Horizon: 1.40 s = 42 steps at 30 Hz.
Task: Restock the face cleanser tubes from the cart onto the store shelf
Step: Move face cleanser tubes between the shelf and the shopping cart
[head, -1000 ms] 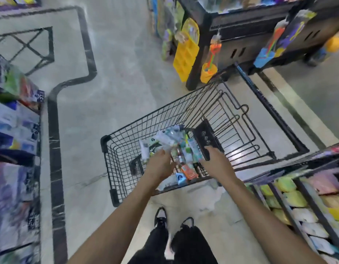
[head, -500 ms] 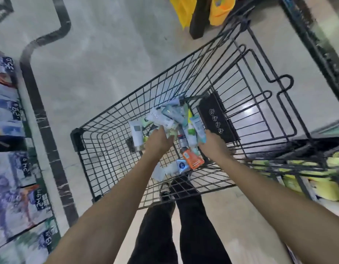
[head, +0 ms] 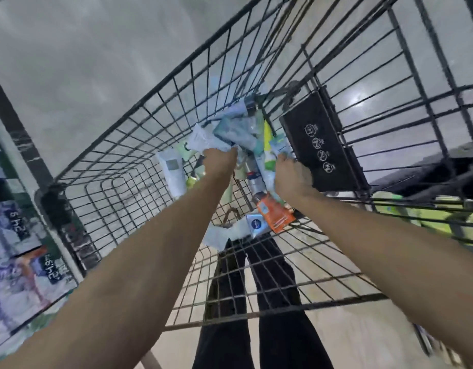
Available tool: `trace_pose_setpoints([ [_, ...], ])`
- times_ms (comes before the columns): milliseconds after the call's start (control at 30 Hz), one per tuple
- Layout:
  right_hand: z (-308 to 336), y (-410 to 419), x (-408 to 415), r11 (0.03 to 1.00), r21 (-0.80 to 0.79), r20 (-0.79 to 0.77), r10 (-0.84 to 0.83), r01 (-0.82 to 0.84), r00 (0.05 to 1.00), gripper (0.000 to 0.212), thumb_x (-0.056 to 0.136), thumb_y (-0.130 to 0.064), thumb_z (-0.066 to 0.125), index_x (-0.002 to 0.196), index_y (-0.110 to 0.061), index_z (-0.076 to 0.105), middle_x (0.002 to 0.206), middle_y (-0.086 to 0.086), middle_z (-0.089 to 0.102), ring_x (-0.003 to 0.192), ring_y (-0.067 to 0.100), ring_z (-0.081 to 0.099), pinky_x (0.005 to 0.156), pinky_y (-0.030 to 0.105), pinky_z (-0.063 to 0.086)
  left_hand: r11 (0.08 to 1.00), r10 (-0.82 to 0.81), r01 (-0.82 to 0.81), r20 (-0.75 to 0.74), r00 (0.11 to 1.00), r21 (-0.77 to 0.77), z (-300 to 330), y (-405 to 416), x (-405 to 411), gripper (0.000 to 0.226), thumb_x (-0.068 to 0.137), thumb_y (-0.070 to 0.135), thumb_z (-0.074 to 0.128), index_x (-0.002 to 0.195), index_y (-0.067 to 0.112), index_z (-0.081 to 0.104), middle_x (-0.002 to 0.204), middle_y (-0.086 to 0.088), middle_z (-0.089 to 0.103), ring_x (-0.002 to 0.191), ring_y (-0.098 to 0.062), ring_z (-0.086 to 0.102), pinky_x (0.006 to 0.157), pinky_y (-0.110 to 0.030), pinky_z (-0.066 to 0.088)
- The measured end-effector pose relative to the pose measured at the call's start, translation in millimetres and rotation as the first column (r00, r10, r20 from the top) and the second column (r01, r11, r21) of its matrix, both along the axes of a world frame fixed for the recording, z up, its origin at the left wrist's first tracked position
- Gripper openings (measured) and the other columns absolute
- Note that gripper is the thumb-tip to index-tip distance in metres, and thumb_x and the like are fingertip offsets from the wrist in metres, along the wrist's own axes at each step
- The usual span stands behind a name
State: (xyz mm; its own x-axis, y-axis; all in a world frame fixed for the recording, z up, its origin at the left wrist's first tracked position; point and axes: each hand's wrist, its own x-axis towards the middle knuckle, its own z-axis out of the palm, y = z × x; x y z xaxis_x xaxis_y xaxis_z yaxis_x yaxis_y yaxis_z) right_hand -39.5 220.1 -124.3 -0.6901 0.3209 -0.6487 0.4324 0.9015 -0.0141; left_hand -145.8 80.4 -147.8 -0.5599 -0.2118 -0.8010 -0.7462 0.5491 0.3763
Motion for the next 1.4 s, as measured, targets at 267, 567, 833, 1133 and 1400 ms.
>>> trace_pose_setpoints([
  [267,-24.5,11.2,-6.7,0.991,0.094,-0.095,0.105,-0.096,0.990,0.051,0.092,-0.001,0.058,0.139,-0.007,0.042,0.110,0.013,0.074,0.097,0.036,0.074,0.065,0.037,0.048,0.984,0.178,-0.178,0.073,0.981,-0.006,-27.1,7.2,-8.5,0.071,0.078,0.025,0.076,0.132,0.008,0.034,0.115,-0.018,0.057,0.097,-0.031,0.067,0.082,-0.044,0.060],
  [567,-7.1,19.3,-0.7,0.921,-0.172,-0.168,-0.378,0.350,0.911,0.044,0.091,-0.019,0.064,0.134,-0.024,0.055,0.111,0.015,0.071,0.102,0.040,0.067,0.075,0.037,0.043,0.817,0.276,-0.416,0.363,0.890,0.400,43.7,-29.1,11.1,0.042,0.070,-0.006,0.056,0.112,0.003,0.051,0.113,-0.017,0.052,0.091,-0.034,0.065,0.096,-0.047,0.053],
  [833,98.8,14.3,19.8,-0.192,-0.810,0.368,-0.902,0.553,0.226,0.040,0.090,-0.001,0.067,0.124,-0.020,0.065,0.112,0.018,0.075,0.090,0.032,0.073,0.078,0.046,0.060,0.680,0.039,-0.259,0.319,0.947,0.686,146.0,-61.8,34.3,0.051,0.074,0.000,0.068,0.124,0.006,0.058,0.110,-0.018,0.055,0.095,-0.032,0.056,0.089,-0.051,0.046],
  [1133,279.1,-13.0,70.3,-0.358,-0.926,0.373,-0.917,0.120,0.144,0.078,0.076,0.012,0.073,0.145,-0.016,0.050,0.126,0.018,0.067,0.111,0.040,0.065,0.092,0.056,0.056,0.619,-0.289,0.268,-0.104,0.952,0.738,296.7,-57.4,53.3,0.079,0.071,0.001,0.077,0.141,0.018,0.043,0.124,-0.023,0.061,0.106,-0.037,0.066,0.078,-0.045,0.059],
  [1400,404.7,-48.3,184.8,-0.069,-0.995,0.063,-0.994,0.066,-0.085,0.058,0.085,0.010,0.072,0.137,-0.012,0.057,0.115,0.018,0.075,0.098,0.034,0.075,0.076,0.041,0.061,0.387,-0.460,0.516,-0.326,0.826,0.764,401.3,-42.0,118.7,0.056,0.081,0.005,0.078,0.133,0.013,0.058,0.112,-0.012,0.074,0.100,-0.035,0.072,0.081,-0.053,0.060],
])
